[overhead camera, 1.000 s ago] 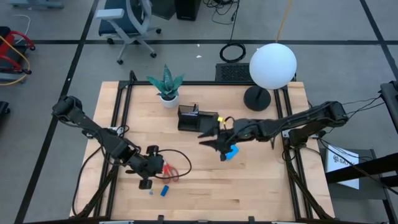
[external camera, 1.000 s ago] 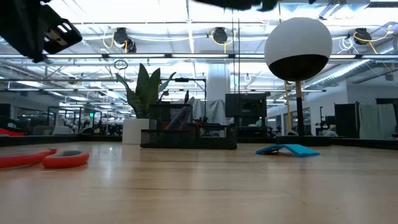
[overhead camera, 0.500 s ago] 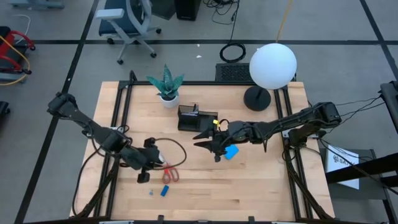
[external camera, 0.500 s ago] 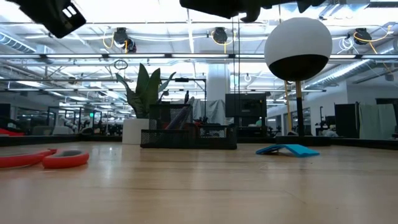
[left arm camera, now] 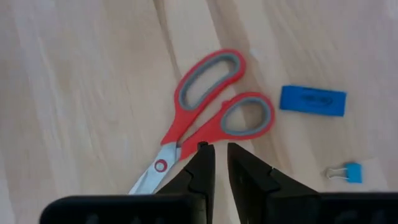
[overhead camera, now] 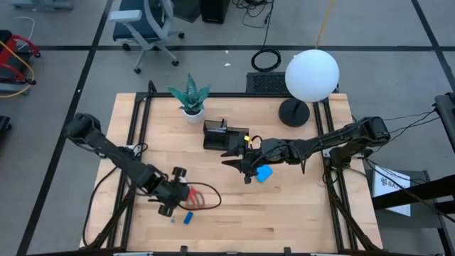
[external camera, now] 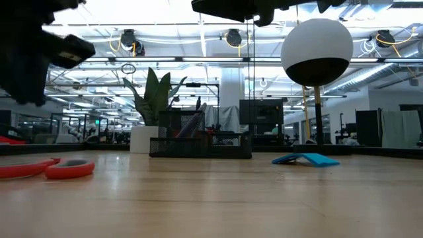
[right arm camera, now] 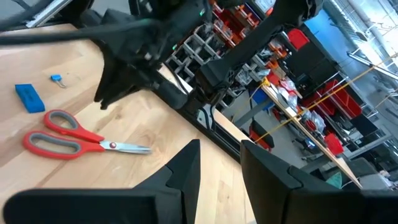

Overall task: Pick and place office supplies into organizer
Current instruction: Put the red scissor into the black desk organizer

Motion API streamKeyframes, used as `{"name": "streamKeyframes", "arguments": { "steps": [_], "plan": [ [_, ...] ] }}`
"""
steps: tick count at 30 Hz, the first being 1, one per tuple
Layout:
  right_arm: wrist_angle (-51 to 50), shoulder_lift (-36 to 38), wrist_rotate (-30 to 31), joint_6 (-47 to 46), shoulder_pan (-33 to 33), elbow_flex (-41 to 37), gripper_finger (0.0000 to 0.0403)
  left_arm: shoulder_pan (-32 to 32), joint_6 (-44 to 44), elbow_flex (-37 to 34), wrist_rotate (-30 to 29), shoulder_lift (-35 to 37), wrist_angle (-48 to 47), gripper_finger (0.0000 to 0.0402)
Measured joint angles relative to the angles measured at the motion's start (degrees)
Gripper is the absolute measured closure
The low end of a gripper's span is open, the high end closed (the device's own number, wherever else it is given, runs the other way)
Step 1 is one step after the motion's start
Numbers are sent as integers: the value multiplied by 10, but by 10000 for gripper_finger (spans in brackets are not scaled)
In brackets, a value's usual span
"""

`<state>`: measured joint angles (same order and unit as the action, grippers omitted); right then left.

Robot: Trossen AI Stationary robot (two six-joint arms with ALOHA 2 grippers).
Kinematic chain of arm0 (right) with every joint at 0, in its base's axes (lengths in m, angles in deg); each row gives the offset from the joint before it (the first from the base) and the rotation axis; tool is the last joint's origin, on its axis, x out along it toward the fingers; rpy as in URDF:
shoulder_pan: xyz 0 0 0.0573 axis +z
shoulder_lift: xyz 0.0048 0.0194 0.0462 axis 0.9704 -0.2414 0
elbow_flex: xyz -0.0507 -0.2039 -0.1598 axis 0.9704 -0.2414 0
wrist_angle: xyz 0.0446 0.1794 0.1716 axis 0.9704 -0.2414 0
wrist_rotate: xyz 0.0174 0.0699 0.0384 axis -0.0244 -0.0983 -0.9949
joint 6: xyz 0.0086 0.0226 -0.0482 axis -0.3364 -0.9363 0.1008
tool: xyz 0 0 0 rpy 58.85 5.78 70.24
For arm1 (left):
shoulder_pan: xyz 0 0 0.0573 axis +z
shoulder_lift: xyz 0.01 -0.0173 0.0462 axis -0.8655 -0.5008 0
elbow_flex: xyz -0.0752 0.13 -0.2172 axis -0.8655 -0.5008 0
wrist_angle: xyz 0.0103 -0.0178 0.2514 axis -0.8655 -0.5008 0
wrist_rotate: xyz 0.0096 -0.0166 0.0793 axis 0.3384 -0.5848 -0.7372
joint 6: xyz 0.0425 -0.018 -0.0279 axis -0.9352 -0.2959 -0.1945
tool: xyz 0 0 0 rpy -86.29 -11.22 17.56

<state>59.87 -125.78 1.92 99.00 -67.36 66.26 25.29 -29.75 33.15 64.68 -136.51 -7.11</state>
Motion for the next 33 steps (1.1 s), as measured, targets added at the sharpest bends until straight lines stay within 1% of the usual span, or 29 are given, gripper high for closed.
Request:
{"name": "streamKeyframes", "arguments": {
  "steps": [3, 7, 9, 13, 17, 19, 28, 33],
  "plan": [
    [0, 0, 0, 0, 0, 0, 298, -3, -17, 0, 28, -26, 13, 340],
    [-1, 0, 0, -1, 0, 0, 298, -13, -43, 0, 71, -56, 59, 310],
    [-1, 0, 0, -2, 0, 0, 298, -20, -55, 0, 69, -66, 78, 290],
    [-3, 0, 0, -3, 0, 0, 298, -26, -62, 0, 33, -74, 89, 252],
    [-3, 0, 0, -3, 0, 0, 298, -26, -62, 0, 22, -74, 90, 227],
    [-3, 0, 0, -3, 0, 0, 298, -26, -66, 0, 23, -74, 92, 221],
    [-3, 0, 0, -3, -1, 0, 298, -27, -61, 0, 31, -75, 98, 220],
    [-3, 0, 0, -3, -1, 0, 298, -28, -62, 0, 38, -109, 119, 220]
  ]
}}
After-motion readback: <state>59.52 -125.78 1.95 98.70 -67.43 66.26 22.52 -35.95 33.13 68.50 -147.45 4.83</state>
